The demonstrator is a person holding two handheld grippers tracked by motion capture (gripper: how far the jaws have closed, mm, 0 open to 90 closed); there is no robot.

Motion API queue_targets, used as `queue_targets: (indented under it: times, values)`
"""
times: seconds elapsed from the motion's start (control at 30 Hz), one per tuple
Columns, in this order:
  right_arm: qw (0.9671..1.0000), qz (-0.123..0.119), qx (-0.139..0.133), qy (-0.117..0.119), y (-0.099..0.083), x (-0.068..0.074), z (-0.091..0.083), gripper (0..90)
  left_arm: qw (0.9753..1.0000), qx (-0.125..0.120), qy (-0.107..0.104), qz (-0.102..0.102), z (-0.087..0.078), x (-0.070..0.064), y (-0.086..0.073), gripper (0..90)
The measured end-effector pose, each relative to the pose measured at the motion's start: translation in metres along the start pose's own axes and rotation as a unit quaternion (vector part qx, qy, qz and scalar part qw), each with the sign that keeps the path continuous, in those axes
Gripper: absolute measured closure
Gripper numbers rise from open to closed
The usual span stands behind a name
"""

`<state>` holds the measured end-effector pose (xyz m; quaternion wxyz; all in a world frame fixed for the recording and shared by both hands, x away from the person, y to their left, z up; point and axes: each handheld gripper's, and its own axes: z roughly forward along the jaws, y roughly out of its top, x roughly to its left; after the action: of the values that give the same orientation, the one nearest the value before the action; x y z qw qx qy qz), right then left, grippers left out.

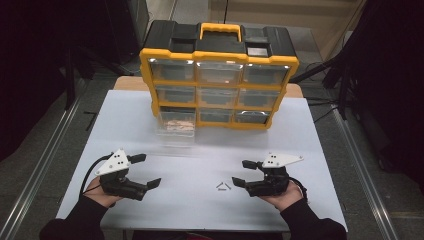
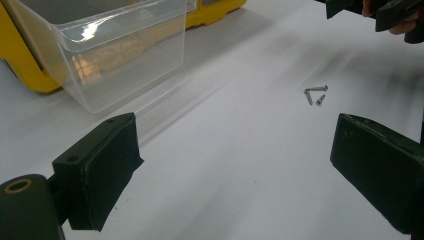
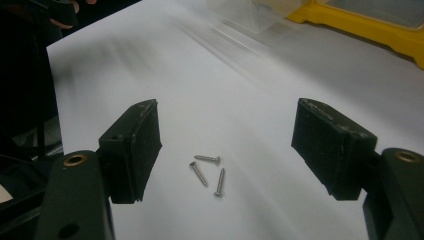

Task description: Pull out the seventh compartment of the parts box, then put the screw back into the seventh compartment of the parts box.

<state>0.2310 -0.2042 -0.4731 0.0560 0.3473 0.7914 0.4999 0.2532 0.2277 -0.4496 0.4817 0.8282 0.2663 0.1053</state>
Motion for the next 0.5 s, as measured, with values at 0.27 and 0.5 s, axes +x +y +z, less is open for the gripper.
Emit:
queue_targets:
  times: [0.27, 0.5]
  values:
    - [0.9999, 0.000, 0.015, -0.008, 0.000, 0.000, 0.005, 30.6, 1.0000, 0.000, -0.002, 0.000, 0.001, 0.000, 0.000, 5.5]
    - [0.9995, -0.003, 0.030, -0.009, -0.001, 0.001, 0.012, 33.3, 1.0000, 0.000, -0.005, 0.002, 0.001, 0.000, 0.000, 5.5]
